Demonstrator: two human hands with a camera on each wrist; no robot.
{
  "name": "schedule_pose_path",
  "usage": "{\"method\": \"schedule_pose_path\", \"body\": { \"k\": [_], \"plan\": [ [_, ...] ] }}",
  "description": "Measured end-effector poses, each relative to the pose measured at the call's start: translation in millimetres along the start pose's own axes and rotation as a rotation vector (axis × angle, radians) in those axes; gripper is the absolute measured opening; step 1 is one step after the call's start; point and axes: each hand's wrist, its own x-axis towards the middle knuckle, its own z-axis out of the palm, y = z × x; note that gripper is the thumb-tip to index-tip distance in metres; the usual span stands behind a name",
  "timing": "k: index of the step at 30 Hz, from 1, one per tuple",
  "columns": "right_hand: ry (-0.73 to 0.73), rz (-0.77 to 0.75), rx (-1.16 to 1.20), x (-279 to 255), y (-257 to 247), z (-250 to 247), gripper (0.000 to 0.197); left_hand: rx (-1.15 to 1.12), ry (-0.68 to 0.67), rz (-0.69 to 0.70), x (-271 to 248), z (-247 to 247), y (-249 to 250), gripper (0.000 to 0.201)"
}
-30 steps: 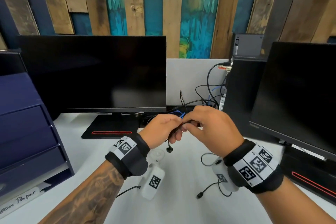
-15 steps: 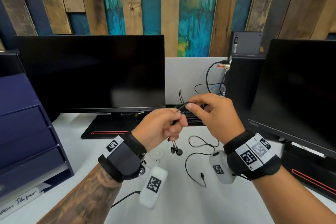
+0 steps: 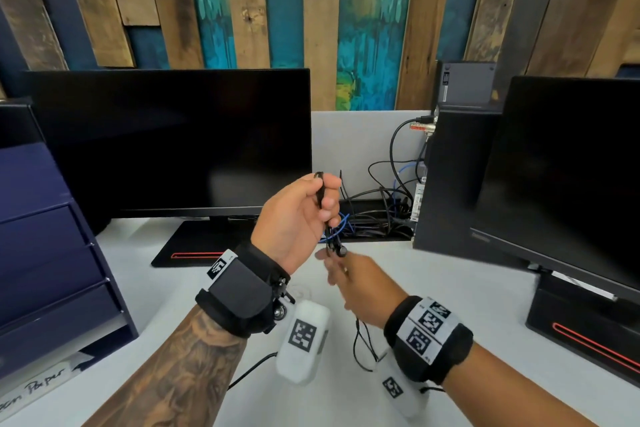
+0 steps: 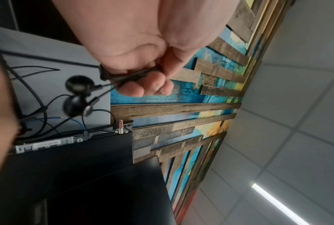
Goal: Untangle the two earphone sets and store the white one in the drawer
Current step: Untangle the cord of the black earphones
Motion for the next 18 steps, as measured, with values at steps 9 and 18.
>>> {"method": "schedule_pose_path", "body": {
  "k": [9, 18],
  "plan": [
    [-0.17, -0.169, -0.245, -31, -28, -19, 0.025, 0.615, 0.072, 0.035, 5, -32, -28, 0.026],
    [0.322, -0.344, -0.28, -17, -47, -80, 0.009, 0.615, -0.135, -0.122, -15, -19, -31, 0.044]
  ]
}}
